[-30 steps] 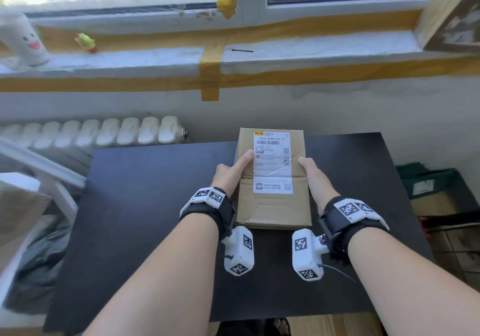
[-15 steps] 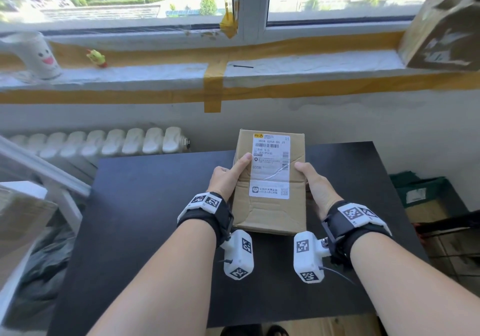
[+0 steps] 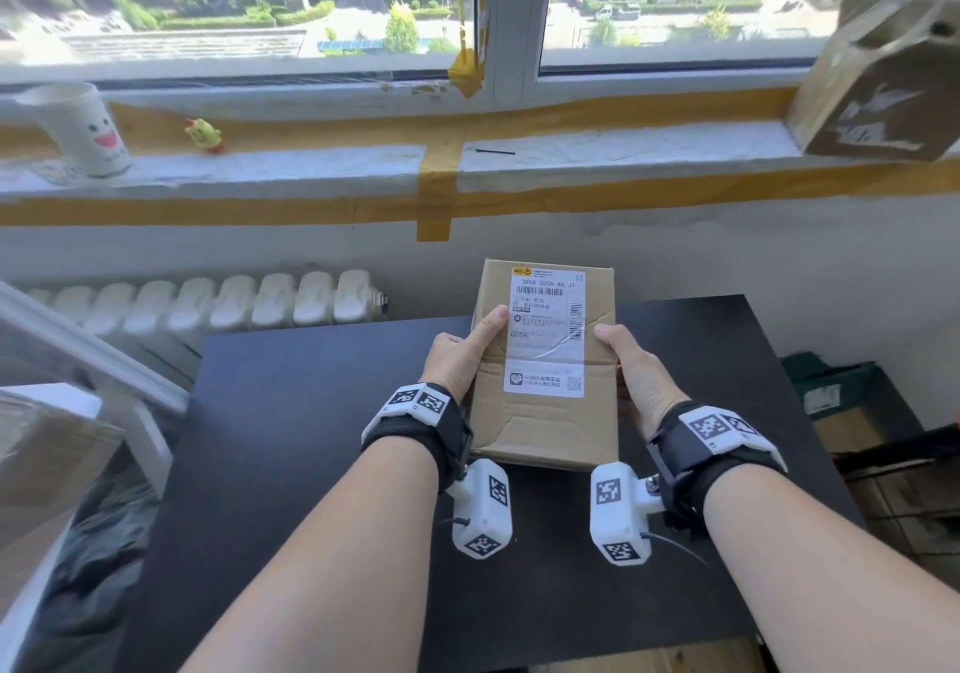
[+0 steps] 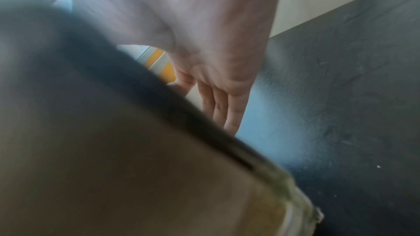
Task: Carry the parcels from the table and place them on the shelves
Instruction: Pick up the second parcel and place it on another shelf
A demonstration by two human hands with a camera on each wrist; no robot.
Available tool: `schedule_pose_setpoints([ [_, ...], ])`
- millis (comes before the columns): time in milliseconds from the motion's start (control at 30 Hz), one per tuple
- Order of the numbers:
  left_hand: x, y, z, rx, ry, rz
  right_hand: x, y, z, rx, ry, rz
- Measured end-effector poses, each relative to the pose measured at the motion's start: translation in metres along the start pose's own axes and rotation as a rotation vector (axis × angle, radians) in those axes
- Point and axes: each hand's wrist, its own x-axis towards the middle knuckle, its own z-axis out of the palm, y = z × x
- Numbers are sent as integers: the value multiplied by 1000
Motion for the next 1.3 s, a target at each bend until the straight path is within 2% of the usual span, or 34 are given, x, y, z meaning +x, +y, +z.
schedule_pose_setpoints([
  [233, -25, 0, -12, -23, 25, 48, -26, -4, 5, -16, -32, -41],
  [367, -52, -18, -19, -45, 62, 64, -50, 6, 5, -44, -78, -58],
  [800, -202, -116, -47, -173, 230, 58, -169, 80, 3, -95, -247, -71],
  [1033, -270, -169, -108, -224, 423, 17, -225, 107, 53, -217, -440, -80],
  [1167, -305, -212, -153, -271, 521, -11, -264, 123, 98, -321, -538, -82],
  [1300, -367, -244, -192, -379, 602, -16, -304, 145, 151, -428, -653, -100],
])
